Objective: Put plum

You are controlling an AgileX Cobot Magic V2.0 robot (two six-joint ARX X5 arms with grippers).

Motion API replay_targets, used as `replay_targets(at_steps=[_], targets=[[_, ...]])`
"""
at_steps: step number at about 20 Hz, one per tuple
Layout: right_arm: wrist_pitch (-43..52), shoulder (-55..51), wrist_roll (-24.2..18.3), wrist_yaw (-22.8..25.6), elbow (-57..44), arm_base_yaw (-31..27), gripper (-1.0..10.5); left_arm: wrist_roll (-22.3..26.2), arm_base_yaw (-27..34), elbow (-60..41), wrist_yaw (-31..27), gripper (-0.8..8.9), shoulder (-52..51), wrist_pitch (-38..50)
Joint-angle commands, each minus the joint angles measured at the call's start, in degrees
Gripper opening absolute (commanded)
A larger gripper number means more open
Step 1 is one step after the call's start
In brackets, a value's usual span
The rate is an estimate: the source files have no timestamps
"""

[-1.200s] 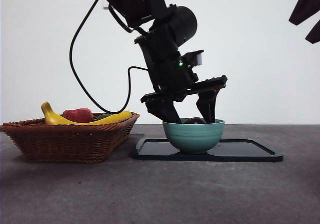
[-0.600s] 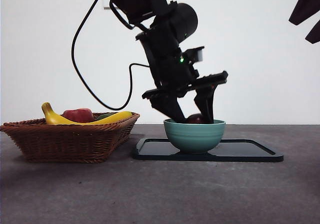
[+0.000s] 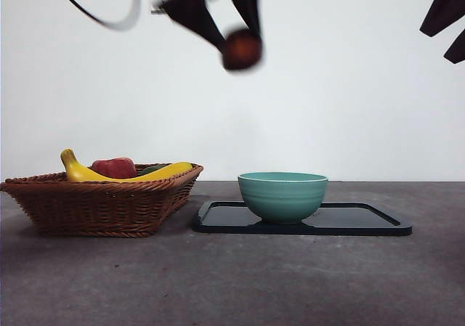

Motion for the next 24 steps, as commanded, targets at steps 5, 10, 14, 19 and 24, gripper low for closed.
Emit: replay_targets(at_steps=[5, 10, 14, 19, 24], targets=[[0.79, 0.13, -0.15, 0.20, 0.28, 0.39, 2.0, 1.84, 5.53, 0.57, -0.50, 2.46, -14.95, -8.85], [1.49, 0.15, -0.17, 0.22, 0.28, 0.39, 2.0, 1.77, 9.14, -12.17, -0.52, 2.46, -26.45, -6.64], [1.95, 0.15, -0.13, 0.22, 0.28, 0.39, 2.0, 1.86, 10.64, -29.09, -0.52, 2.46, -33.83, 3.21], [1.90, 0.15, -0.11, 0.20, 0.28, 0.39, 2.0, 2.03, 12.46, -43.45, -0.48, 2.46, -33.38, 14.53], [1.90, 0.15, -0.07, 0.20, 0.28, 0.39, 2.0, 2.47, 13.57, -50.73, 0.79, 2.46, -27.26, 23.28]])
